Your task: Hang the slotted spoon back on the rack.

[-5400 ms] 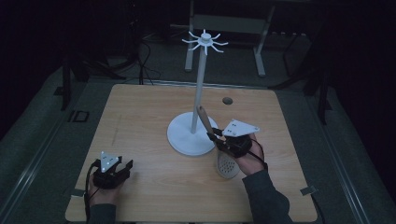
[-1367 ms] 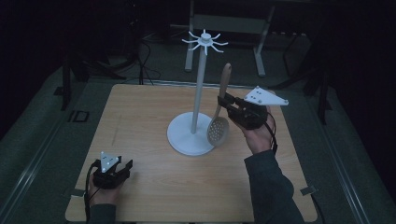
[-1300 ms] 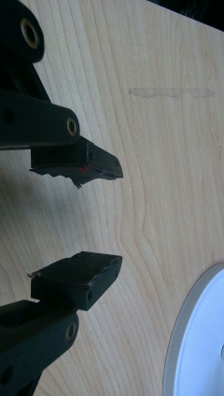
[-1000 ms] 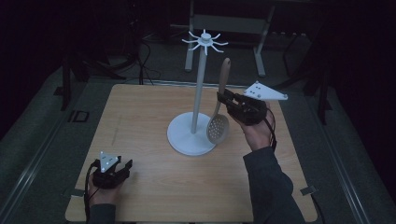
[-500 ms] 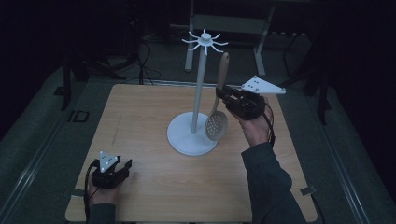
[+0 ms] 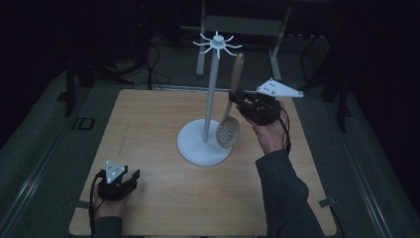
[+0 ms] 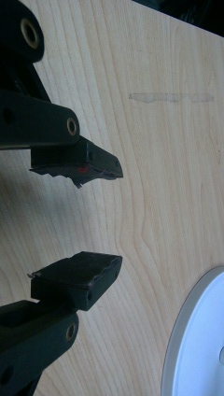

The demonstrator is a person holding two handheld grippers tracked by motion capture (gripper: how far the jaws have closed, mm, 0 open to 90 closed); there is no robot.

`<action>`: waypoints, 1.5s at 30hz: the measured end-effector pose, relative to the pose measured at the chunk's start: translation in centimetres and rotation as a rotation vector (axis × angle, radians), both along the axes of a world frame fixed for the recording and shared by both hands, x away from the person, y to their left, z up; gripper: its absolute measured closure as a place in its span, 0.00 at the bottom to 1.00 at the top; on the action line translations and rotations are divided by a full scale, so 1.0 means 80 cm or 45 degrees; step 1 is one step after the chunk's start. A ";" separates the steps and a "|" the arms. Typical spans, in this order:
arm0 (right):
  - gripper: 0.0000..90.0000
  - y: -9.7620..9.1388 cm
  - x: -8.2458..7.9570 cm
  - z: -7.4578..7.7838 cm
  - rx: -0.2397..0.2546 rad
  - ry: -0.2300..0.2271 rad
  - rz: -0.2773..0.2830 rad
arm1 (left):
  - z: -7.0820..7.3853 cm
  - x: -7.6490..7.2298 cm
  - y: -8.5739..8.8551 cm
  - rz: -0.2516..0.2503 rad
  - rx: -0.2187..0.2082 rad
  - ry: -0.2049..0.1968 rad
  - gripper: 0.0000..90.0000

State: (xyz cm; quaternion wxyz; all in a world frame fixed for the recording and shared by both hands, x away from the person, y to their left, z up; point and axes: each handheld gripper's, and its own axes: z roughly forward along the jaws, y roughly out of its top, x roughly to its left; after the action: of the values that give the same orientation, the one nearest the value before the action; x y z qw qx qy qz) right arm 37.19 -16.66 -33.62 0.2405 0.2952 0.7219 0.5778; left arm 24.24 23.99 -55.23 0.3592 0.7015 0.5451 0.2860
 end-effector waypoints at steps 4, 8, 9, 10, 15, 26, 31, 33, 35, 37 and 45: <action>0.83 0.003 0.001 0.001 -0.005 0.006 0.007 | 0.000 0.000 0.001 0.003 -0.004 -0.001 0.57; 0.83 0.005 0.004 0.001 -0.009 0.015 0.008 | 0.000 0.001 0.000 0.003 -0.003 -0.001 0.57; 0.83 0.005 0.005 0.001 -0.006 0.019 0.006 | 0.000 0.000 0.000 0.003 -0.003 -0.001 0.57; 0.83 0.005 0.006 0.001 -0.007 0.023 0.005 | 0.000 0.000 0.000 0.003 -0.004 -0.002 0.57; 0.83 0.005 0.009 -0.001 -0.016 0.039 0.007 | 0.000 0.001 0.000 0.003 -0.003 -0.001 0.57; 0.83 0.009 0.012 0.006 -0.018 0.038 0.008 | 0.000 0.001 0.000 0.004 -0.003 0.000 0.57; 0.83 0.012 0.015 0.006 -0.029 0.055 0.009 | 0.000 0.001 -0.001 0.001 -0.002 0.000 0.57; 0.83 0.014 0.018 0.005 -0.039 0.074 0.010 | 0.000 0.001 0.000 0.003 -0.003 0.000 0.57; 0.83 0.015 0.019 0.004 -0.043 0.078 0.009 | 0.000 0.001 0.000 0.004 -0.003 0.001 0.57; 0.83 0.016 0.020 0.004 -0.046 0.081 0.010 | 0.000 0.001 0.000 0.003 -0.003 0.000 0.57; 0.83 0.021 0.023 0.003 -0.053 0.090 0.007 | 0.001 0.000 0.001 0.009 -0.011 -0.007 0.57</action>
State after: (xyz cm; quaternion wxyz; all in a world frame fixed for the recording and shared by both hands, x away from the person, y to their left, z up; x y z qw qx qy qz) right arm 39.04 -14.98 -33.41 0.2192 0.3085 0.7426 0.5526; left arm 24.27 24.09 -55.17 0.3628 0.6972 0.5477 0.2869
